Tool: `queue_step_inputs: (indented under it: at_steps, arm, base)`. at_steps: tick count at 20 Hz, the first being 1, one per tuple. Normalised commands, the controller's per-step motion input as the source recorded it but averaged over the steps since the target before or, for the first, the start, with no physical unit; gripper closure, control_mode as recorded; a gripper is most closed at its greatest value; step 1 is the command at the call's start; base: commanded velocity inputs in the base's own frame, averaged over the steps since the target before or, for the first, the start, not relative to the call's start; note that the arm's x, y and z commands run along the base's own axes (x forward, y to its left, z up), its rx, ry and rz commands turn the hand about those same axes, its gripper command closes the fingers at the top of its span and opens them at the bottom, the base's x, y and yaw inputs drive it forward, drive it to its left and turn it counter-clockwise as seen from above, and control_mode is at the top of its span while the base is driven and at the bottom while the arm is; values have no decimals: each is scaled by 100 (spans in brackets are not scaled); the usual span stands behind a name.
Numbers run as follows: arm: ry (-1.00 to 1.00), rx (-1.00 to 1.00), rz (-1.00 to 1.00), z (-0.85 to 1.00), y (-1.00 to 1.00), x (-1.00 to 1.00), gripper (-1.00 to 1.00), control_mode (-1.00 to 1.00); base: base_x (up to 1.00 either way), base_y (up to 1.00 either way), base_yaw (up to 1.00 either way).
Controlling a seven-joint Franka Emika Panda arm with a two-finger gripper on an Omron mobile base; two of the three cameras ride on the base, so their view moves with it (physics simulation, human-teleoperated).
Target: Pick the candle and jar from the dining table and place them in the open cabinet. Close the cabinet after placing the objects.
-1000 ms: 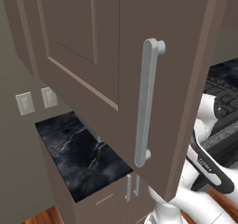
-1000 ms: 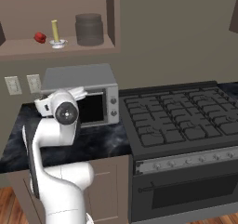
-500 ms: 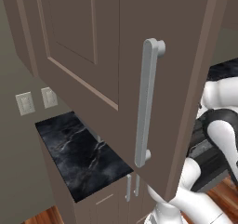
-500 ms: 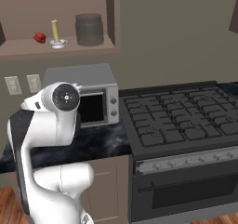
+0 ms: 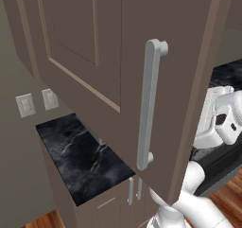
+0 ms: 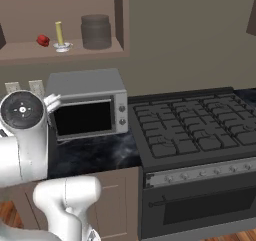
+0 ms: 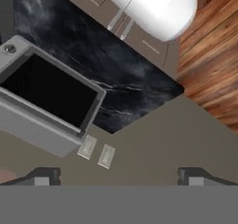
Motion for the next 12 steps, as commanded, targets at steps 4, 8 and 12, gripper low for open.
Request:
queue_step_inputs:
  at_steps: [4, 8, 12]
  arm:
    - [-25, -33, 0, 17, 3, -76, -100, -100]
    - [-27, -35, 0, 29, 0, -60, -100, -100]
    - [-29, -37, 0, 25, 0, -48, -100, -100]
  base:
    - [0, 0, 0]
    - [0, 0, 0]
    - [0, 0, 0]
